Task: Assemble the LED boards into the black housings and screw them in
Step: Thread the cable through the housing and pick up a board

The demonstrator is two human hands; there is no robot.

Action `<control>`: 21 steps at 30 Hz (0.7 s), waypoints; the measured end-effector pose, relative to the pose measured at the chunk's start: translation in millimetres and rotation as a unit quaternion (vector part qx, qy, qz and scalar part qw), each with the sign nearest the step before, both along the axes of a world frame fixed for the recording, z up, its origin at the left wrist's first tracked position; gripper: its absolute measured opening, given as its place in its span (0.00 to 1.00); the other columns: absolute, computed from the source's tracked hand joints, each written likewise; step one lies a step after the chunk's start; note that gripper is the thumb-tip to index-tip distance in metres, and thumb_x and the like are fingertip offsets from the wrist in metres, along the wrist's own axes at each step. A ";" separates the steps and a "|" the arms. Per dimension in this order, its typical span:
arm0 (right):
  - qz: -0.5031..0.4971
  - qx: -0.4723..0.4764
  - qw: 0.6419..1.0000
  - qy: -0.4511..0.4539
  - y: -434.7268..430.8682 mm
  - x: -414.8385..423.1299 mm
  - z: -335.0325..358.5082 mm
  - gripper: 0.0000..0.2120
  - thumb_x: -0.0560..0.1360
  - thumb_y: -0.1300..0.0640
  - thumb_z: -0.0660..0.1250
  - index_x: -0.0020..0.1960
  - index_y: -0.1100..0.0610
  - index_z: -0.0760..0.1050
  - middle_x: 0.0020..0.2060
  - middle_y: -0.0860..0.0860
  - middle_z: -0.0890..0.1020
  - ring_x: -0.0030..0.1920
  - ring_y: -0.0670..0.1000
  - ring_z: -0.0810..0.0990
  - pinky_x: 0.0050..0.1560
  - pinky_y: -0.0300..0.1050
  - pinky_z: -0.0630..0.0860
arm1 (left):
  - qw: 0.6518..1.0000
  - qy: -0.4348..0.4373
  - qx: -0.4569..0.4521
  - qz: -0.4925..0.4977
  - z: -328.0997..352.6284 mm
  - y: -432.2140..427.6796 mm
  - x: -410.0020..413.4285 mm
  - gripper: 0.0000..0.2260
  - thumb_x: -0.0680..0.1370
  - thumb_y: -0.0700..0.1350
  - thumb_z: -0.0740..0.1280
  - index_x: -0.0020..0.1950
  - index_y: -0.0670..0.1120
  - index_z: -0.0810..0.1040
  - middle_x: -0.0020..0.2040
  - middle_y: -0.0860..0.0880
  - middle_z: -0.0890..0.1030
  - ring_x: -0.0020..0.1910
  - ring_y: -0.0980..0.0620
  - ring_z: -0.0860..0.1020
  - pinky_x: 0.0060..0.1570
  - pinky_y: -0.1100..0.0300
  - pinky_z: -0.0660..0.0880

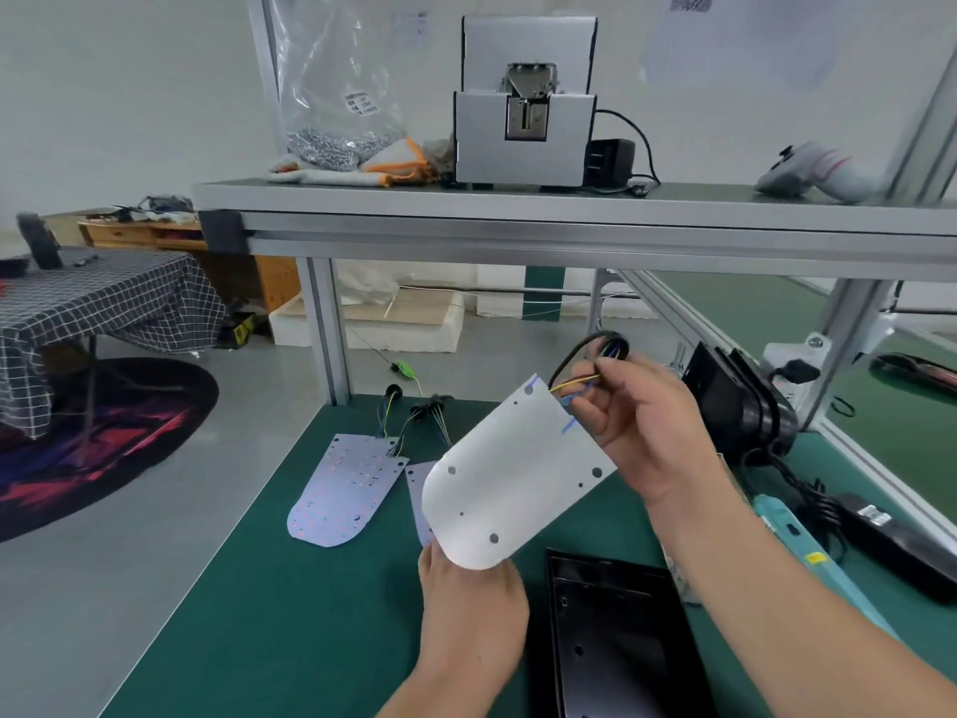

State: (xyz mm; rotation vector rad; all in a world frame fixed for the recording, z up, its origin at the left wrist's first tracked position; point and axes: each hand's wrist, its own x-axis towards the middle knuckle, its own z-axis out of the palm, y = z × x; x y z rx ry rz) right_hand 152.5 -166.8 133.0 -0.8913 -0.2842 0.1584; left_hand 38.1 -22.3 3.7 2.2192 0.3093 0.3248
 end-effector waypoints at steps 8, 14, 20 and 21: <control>0.024 -0.070 0.997 0.005 -43.3 -55.8 -14.0 0.11 0.77 0.63 0.67 0.59 0.60 0.77 0.41 0.59 0.83 0.35 0.55 0.85 0.28 0.40 0.80 | 0.895 -0.120 -0.425 0.072 35.3 23.3 2.3 0.10 0.83 0.43 0.68 0.50 0.55 0.85 0.46 0.53 0.86 0.40 0.54 0.80 0.40 0.65 0.75; -0.018 -0.088 0.996 0.027 -59.8 -79.6 -33.2 0.13 0.75 0.61 0.68 0.59 0.60 0.75 0.41 0.59 0.83 0.35 0.55 0.86 0.31 0.42 0.83 | 0.896 -0.163 -0.390 -0.134 53.8 30.7 -17.6 0.19 0.80 0.59 0.64 0.59 0.47 0.85 0.54 0.41 0.87 0.45 0.44 0.82 0.44 0.57 0.76; -0.087 -0.092 0.992 -0.005 -47.3 -103.2 -38.5 0.18 0.72 0.57 0.74 0.56 0.61 0.72 0.42 0.60 0.85 0.42 0.60 0.89 0.32 0.41 0.83 | 0.939 -0.218 -0.167 -0.206 86.6 9.1 -60.1 0.27 0.77 0.71 0.65 0.70 0.58 0.80 0.69 0.53 0.81 0.69 0.51 0.77 0.61 0.59 0.75; -0.104 -0.101 0.989 -0.012 -42.7 -106.6 -39.7 0.18 0.72 0.56 0.74 0.56 0.61 0.72 0.42 0.60 0.86 0.41 0.60 0.89 0.32 0.42 0.83 | 0.940 -0.220 -0.125 -0.228 91.8 3.6 -66.7 0.34 0.75 0.76 0.64 0.75 0.58 0.76 0.74 0.55 0.77 0.74 0.53 0.73 0.65 0.57 0.72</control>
